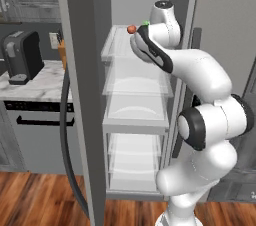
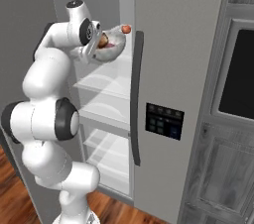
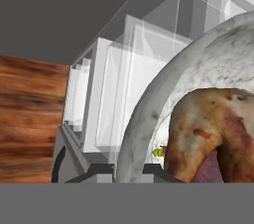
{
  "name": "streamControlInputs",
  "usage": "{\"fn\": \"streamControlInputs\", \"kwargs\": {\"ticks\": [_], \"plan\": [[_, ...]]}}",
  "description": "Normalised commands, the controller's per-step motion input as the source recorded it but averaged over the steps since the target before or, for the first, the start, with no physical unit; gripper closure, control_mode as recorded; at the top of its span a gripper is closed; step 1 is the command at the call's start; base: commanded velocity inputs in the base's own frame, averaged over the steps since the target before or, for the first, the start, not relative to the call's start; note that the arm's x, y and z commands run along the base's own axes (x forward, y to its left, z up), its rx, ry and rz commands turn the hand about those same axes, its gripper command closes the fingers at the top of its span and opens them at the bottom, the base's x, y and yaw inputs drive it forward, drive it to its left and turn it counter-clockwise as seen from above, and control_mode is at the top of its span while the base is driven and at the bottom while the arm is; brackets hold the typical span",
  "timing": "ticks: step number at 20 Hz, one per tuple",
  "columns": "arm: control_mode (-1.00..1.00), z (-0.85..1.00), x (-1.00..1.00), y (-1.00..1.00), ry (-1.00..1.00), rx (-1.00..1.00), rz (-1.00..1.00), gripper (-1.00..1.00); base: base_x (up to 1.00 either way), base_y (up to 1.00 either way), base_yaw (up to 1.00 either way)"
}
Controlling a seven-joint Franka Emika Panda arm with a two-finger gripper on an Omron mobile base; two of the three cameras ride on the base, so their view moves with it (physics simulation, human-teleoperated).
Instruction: Pick the chicken drumstick and onion from their plates and place them in the bowl. Then put the bowl in the fridge.
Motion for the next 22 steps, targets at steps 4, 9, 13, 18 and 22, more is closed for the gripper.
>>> {"fn": "streamControlInputs", "kwargs": {"ticks": [4, 9, 13, 18, 22], "plan": [[-1.0, -0.03, 0.43, -0.05, 0.0, 0.0, 0.0, 1.0, 0.0, 0.0, 0.0], [-1.0, 0.0, 0.42, -0.07, 0.0, 0.04, 0.0, 1.0, 0.0, 0.0, 0.0], [-1.0, 0.0, 0.44, -0.07, 0.0, 0.07, 0.0, 1.0, 0.0, 0.0, 0.0], [-1.0, -0.04, 0.39, -0.09, 0.01, 0.02, 0.0, 1.0, 0.0, 0.0, 0.0], [-1.0, -0.07, 0.36, -0.05, 0.0, 0.01, -0.01, 1.0, 0.0, 0.0, 0.0]]}}
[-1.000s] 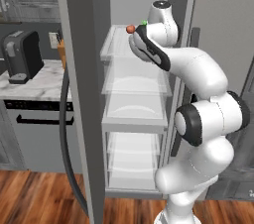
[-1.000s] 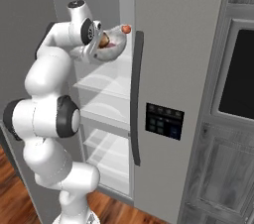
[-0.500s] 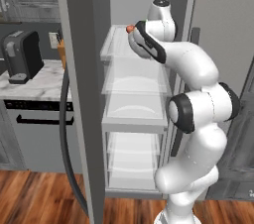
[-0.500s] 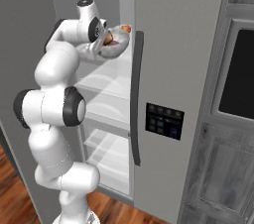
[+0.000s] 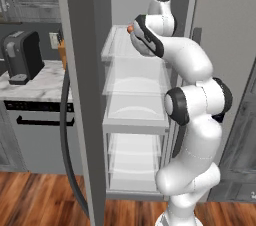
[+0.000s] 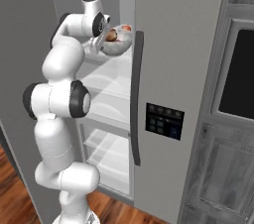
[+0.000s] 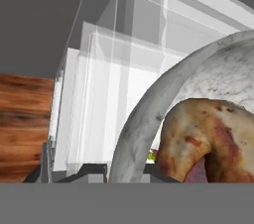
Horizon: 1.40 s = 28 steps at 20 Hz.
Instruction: Pick the chicken drumstick and onion from their plates and place them in the bowl. Then put the bowl in the fridge.
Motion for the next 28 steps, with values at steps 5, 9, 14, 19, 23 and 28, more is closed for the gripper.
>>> {"fn": "streamControlInputs", "kwargs": {"ticks": [5, 9, 14, 19, 23, 28], "plan": [[-1.0, -0.08, 0.33, -0.05, 0.0, 0.0, 0.0, 1.0, 0.0, 0.0, 0.0], [-1.0, -0.1, 0.36, -0.06, 0.0, 0.0, 0.0, 1.0, 0.0, 0.0, 0.0], [-1.0, -0.14, 0.39, -0.04, 0.0, 0.0, 0.0, 1.0, 0.0, 0.0, 0.0], [-1.0, -0.13, 0.43, -0.03, 0.0, 0.0, 0.0, 1.0, 0.0, 0.0, 0.0], [-1.0, -0.18, 0.23, -0.06, 0.02, 0.0, 0.01, 1.0, 0.0, 0.0, 0.0], [-1.0, -0.29, 0.05, -0.1, 0.08, 0.0, 0.0, -1.0, 0.0, 0.0, 0.0]]}}
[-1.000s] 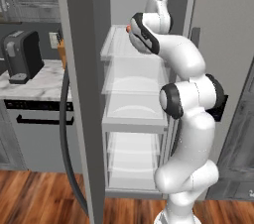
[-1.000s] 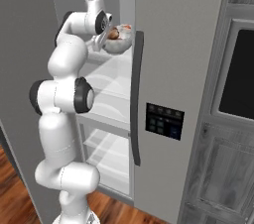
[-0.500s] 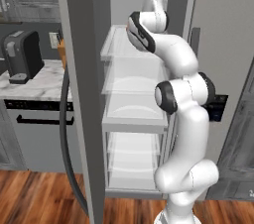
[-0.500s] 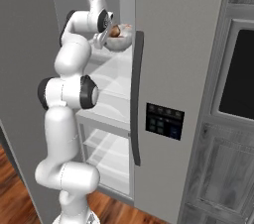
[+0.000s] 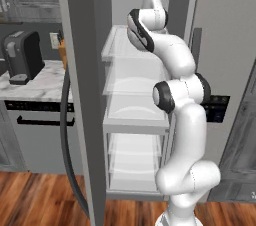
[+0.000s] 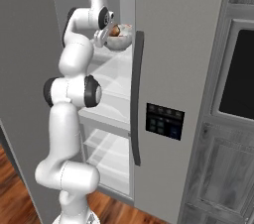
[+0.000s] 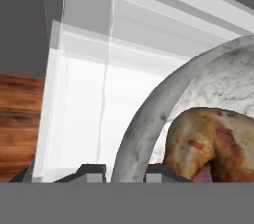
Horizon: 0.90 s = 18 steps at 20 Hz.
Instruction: Pick the chicken drumstick and onion from their plates and place them in the bowl. Then put the bowl in the fridge.
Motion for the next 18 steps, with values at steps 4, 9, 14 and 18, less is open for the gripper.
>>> {"fn": "streamControlInputs", "kwargs": {"ticks": [4, 9, 14, 18], "plan": [[-1.0, -0.22, 0.08, -0.14, 0.02, 0.0, 0.02, -1.0, 0.0, 0.0, 0.0], [-1.0, -0.05, 0.12, -0.08, -0.02, 0.0, 0.03, -1.0, 0.0, 0.0, 0.0], [-1.0, 0.05, -0.21, -0.01, -0.09, 0.0, 0.02, -1.0, 0.0, 0.0, 0.0], [-1.0, -0.02, -0.36, 0.01, -0.11, 0.0, 0.0, -1.0, 0.0, 0.0, 0.0]]}}
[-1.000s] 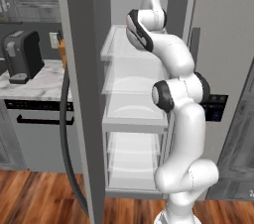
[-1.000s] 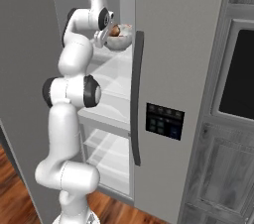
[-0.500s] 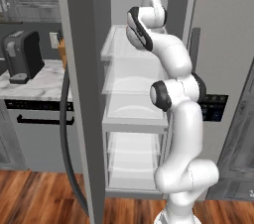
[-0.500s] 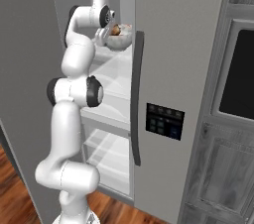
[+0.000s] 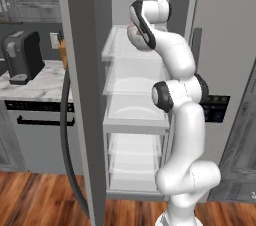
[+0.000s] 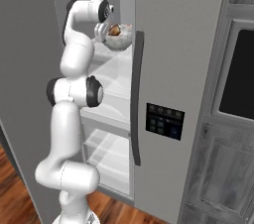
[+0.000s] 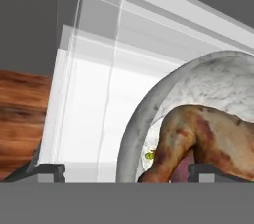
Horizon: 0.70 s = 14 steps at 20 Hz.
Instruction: Pick the chicken drumstick and onion from their plates and place them in the bowl. Then put the bowl in the fridge.
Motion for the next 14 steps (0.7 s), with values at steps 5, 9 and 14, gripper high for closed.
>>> {"fn": "streamControlInputs", "kwargs": {"ticks": [5, 9, 14], "plan": [[-1.0, -0.26, -0.49, 0.05, -0.07, 0.0, 0.01, -1.0, 0.0, 0.0, 0.0], [-1.0, -0.46, -0.52, 0.08, -0.07, -0.03, 0.04, -1.0, 0.0, 0.0, 0.0], [-1.0, -0.34, -0.6, 0.04, -0.19, -0.02, 0.06, -1.0, 0.0, 0.0, 0.0]]}}
